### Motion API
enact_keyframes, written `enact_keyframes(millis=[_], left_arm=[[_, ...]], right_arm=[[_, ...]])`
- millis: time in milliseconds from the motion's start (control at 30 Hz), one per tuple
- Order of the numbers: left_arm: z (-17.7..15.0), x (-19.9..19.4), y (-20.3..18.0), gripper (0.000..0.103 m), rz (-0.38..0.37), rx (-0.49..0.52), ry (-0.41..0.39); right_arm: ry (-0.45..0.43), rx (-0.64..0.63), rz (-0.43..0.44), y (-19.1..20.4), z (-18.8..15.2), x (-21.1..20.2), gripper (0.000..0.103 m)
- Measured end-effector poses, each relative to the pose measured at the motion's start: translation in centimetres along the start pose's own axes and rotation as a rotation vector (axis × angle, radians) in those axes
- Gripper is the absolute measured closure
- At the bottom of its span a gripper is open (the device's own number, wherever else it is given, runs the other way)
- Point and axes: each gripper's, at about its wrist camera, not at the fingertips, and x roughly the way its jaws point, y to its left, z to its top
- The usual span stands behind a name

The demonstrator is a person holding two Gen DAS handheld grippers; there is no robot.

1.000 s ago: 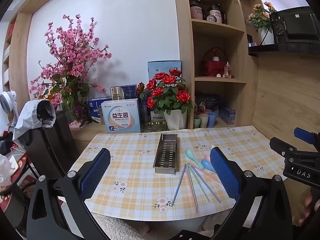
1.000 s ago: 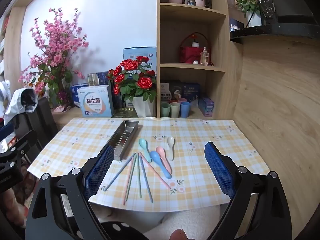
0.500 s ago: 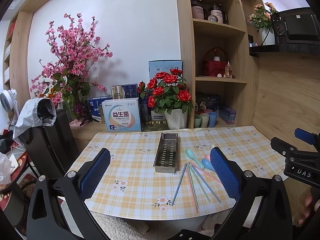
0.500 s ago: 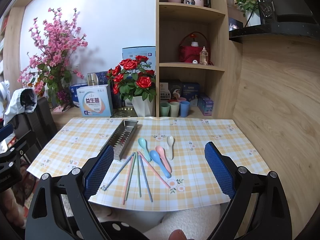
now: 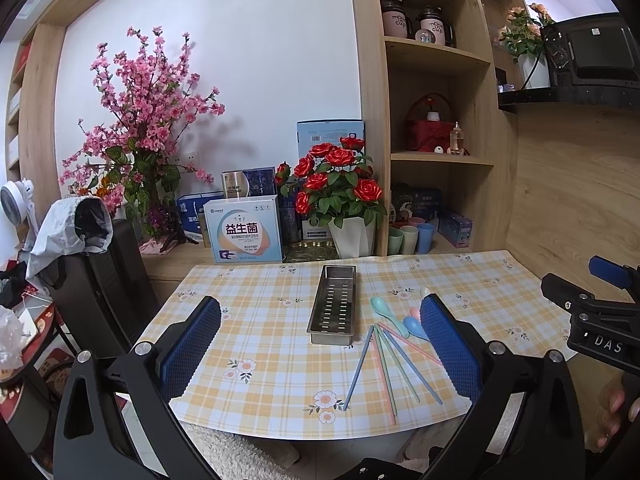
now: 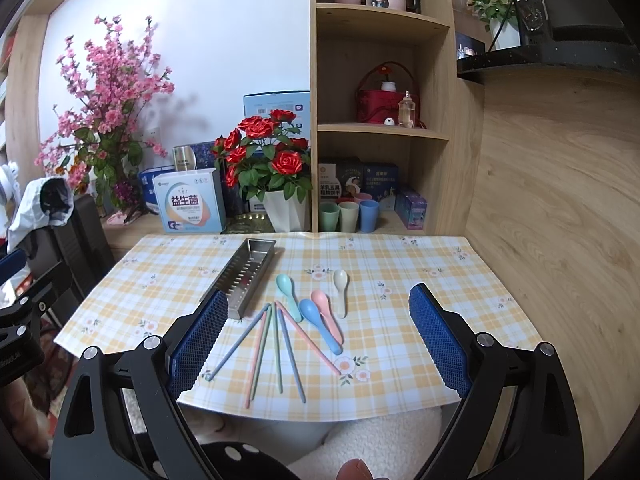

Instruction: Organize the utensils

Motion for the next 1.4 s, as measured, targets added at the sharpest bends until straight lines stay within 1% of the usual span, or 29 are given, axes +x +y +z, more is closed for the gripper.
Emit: enact_keyframes(millis=[533, 800, 1233, 1333, 1400], left_arm=[[-0.01, -0.05, -0.02, 0.005, 0.000, 0.001, -0.001], [-0.10, -0.15, -0.05, 0.005, 0.000, 0.005, 0.002], [-0.13, -0.20, -0.09, 0.005, -0.004, 0.008, 0.002], [-0.06, -0.08, -0.02, 0.005, -0.004, 0.004, 0.011], [0.04, 0.23, 0.32, 0.005, -0.004, -0.010, 0.028]], right_arm=[[0.000, 0.002, 0.000, 0.28, 0.21, -0.34, 0.014], [0.002, 0.005, -0.001, -0.40, -0.15, 0.11, 0.014], [0.002, 0.005, 0.001, -0.28, -0.04, 0.02, 0.014], [0.001, 0.004, 0.002, -0.33, -0.14, 0.05, 0.014], [0.001, 0.001, 0.003, -0.44, 0.46, 0.15, 0.014]])
